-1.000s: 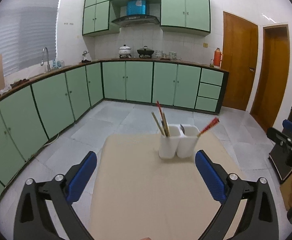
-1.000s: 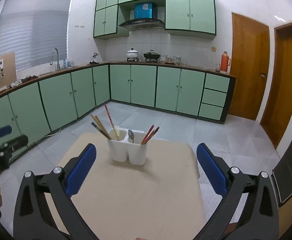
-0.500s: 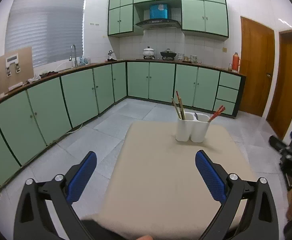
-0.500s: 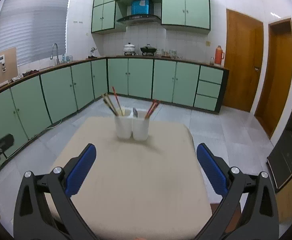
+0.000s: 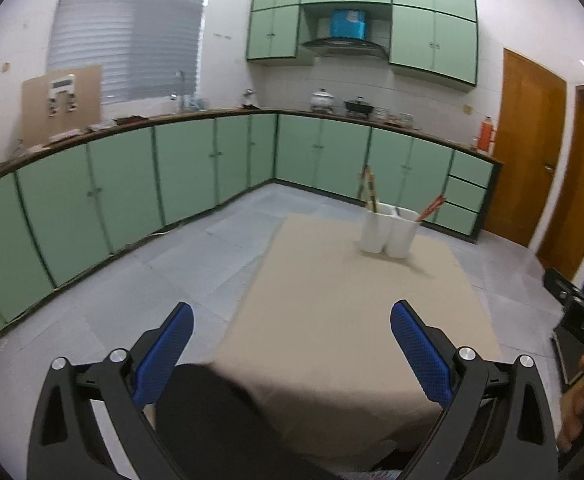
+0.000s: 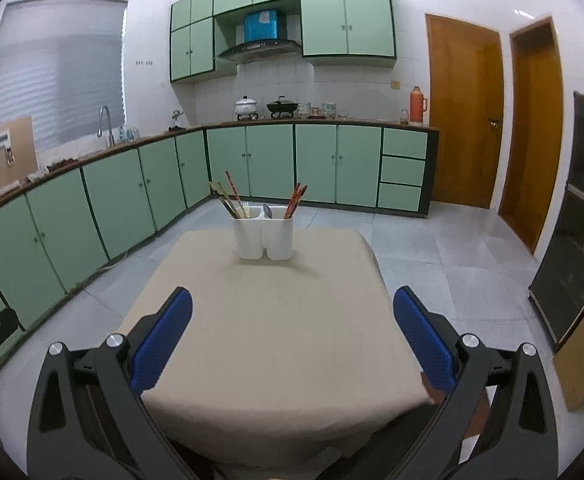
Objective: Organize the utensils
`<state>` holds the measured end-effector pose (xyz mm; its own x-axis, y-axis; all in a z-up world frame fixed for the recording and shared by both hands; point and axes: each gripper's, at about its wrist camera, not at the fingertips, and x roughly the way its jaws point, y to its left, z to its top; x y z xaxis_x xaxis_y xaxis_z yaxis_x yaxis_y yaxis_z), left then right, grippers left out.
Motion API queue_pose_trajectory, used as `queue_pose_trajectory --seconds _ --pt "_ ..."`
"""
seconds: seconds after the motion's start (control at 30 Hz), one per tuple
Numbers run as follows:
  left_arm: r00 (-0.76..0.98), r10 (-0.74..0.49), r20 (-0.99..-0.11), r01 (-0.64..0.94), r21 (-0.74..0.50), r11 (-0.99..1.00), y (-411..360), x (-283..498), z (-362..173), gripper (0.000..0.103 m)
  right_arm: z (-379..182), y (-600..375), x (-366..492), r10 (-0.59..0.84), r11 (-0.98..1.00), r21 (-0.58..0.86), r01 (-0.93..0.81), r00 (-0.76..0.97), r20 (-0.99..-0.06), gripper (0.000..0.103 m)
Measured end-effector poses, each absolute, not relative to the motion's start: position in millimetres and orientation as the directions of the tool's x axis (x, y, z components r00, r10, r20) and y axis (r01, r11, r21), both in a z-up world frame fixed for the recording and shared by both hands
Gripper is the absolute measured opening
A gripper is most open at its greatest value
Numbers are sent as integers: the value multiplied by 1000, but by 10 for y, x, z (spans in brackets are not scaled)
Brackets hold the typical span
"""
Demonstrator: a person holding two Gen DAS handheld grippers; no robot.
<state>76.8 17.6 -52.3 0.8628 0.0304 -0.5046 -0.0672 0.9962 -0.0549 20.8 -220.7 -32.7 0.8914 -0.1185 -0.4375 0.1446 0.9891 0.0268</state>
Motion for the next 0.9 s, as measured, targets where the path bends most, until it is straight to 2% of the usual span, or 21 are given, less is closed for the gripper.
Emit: queue_pose_trajectory --seconds 0.3,0.6,0.9 --pt "875 132 -466 -161 -24 987 379 266 -450 97 -367 -2138 -359 -149 986 8 166 905 -398 98" --pt "908 112 -404 -134 -25 991 333 69 -236 97 -233 -2017 -515 -132 990 4 142 927 -350 98" --pt "904 121 -410 -143 -24 989 328 84 -250 97 -242 -1965 -593 -148 988 5 157 938 -313 98"
